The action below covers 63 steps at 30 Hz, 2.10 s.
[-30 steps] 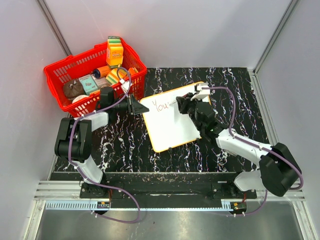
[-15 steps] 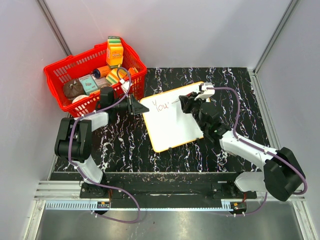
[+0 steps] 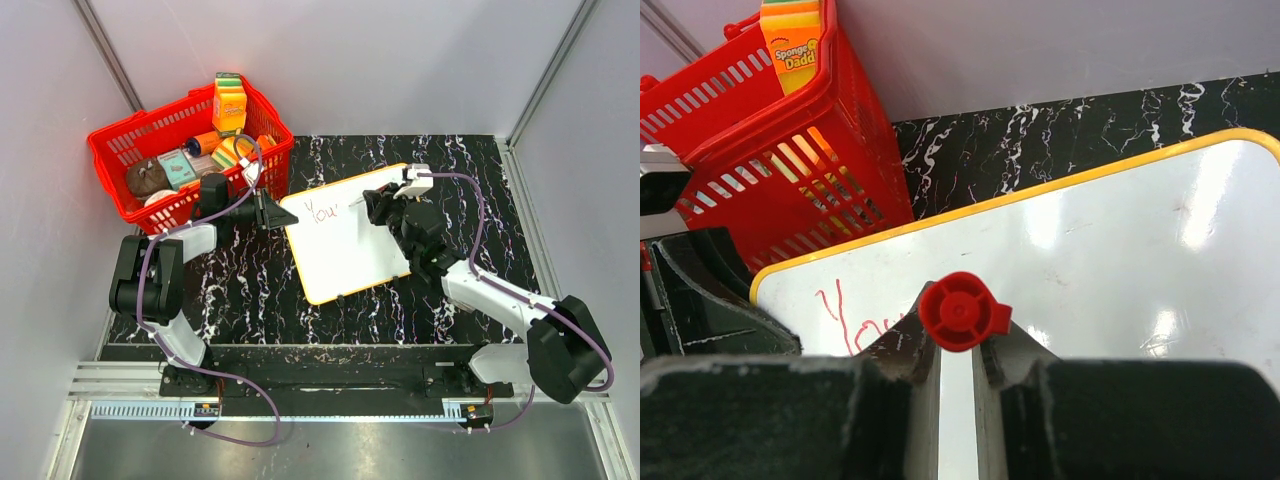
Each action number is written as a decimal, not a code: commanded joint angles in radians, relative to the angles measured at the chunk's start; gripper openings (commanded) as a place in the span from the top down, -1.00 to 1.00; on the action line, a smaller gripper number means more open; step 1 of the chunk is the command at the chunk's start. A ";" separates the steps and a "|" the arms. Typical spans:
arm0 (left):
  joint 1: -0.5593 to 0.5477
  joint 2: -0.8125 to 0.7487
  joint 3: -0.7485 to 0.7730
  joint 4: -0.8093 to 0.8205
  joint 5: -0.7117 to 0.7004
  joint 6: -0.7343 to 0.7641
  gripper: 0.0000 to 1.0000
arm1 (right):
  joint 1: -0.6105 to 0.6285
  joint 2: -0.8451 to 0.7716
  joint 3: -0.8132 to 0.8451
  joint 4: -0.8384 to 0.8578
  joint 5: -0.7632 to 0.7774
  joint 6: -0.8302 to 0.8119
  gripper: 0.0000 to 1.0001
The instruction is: Write a sentence on the whiteboard
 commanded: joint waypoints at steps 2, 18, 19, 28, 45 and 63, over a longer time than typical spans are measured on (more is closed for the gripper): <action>-0.050 0.041 -0.020 -0.062 -0.056 0.208 1.00 | -0.009 0.021 0.050 0.009 -0.027 -0.006 1.00; -0.050 0.044 -0.014 -0.063 -0.055 0.209 1.00 | -0.009 0.093 0.119 0.021 -0.076 0.017 1.00; -0.050 0.044 -0.013 -0.063 -0.055 0.209 1.00 | -0.009 0.096 0.120 0.021 -0.073 0.014 1.00; -0.052 0.044 -0.015 -0.063 -0.051 0.209 1.00 | -0.009 0.125 0.108 0.035 -0.068 0.018 1.00; -0.052 0.043 -0.015 -0.063 -0.051 0.212 1.00 | -0.011 0.075 0.036 0.018 -0.073 0.017 1.00; -0.055 0.043 -0.017 -0.067 -0.051 0.212 1.00 | -0.011 0.059 0.021 0.021 -0.062 0.030 1.00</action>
